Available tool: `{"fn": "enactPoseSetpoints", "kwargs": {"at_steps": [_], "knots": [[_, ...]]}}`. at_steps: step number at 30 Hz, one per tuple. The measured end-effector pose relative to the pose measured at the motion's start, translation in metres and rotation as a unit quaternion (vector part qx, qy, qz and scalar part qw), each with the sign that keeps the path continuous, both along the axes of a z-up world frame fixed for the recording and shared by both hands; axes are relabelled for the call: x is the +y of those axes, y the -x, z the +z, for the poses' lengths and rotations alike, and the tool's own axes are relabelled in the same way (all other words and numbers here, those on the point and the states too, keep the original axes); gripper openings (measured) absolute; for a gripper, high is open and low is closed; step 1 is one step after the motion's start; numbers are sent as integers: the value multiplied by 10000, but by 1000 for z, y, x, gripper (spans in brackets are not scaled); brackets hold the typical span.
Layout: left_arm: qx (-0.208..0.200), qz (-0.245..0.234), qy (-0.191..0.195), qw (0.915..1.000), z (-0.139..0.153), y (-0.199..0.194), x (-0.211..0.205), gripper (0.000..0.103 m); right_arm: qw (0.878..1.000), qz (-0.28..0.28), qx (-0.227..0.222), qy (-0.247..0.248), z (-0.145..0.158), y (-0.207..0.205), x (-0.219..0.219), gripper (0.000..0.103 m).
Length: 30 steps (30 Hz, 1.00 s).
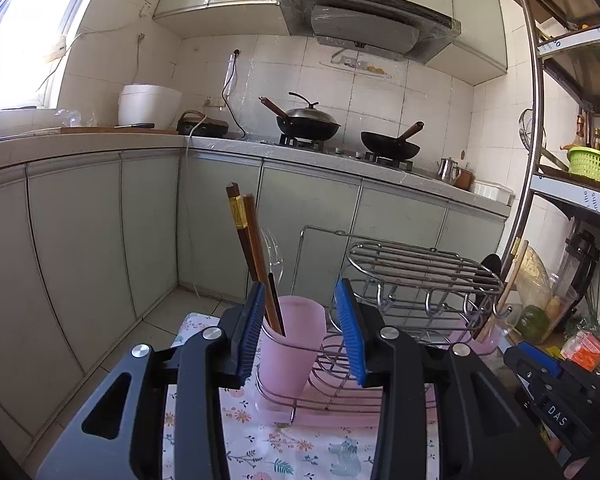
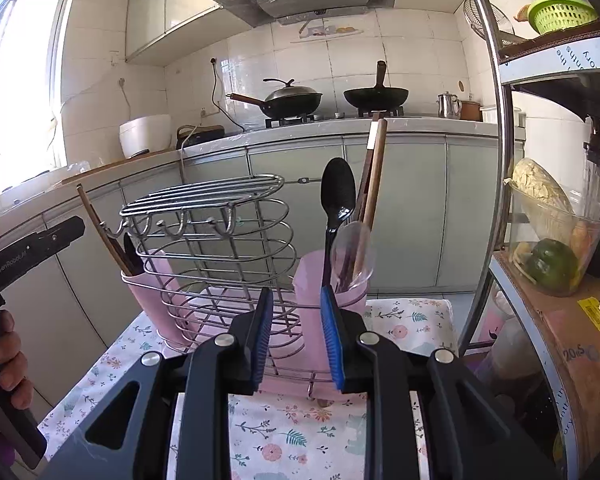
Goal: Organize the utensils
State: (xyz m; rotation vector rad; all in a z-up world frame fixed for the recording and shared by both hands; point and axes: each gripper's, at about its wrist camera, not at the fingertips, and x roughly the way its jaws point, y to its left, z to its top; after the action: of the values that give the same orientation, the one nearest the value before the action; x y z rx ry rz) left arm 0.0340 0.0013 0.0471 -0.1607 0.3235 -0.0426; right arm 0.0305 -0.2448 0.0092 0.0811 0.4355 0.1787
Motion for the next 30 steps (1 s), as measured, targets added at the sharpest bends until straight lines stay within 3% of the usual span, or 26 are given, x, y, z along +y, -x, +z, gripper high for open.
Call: {"fn": "enactPoseSetpoints", "kwargs": {"at_steps": [4,13,15,16,17,30], "knots": [[16,-103,-30,9999,2,18,-4,47,9999,72,44,-55,2,15,3,24],[368,-408,32,9985,-4,51,-14,48,9999,104,2,-121,12,50,14,24],[451,-481,82,9978,-6,57,-14,48,9999,77,40,-99,14,57,18,32],[491,-509,102,9974,-8,60,-15,48,9999,82,43,-102,14,59,20,44],[528,-535,124,9971,-10,63,-15,48,9999,70,44,-99,14,62,21,49],[822,-637,93,9945,-23,88,-9,48,10000,-56,46,22,19,94,38,54]]}}
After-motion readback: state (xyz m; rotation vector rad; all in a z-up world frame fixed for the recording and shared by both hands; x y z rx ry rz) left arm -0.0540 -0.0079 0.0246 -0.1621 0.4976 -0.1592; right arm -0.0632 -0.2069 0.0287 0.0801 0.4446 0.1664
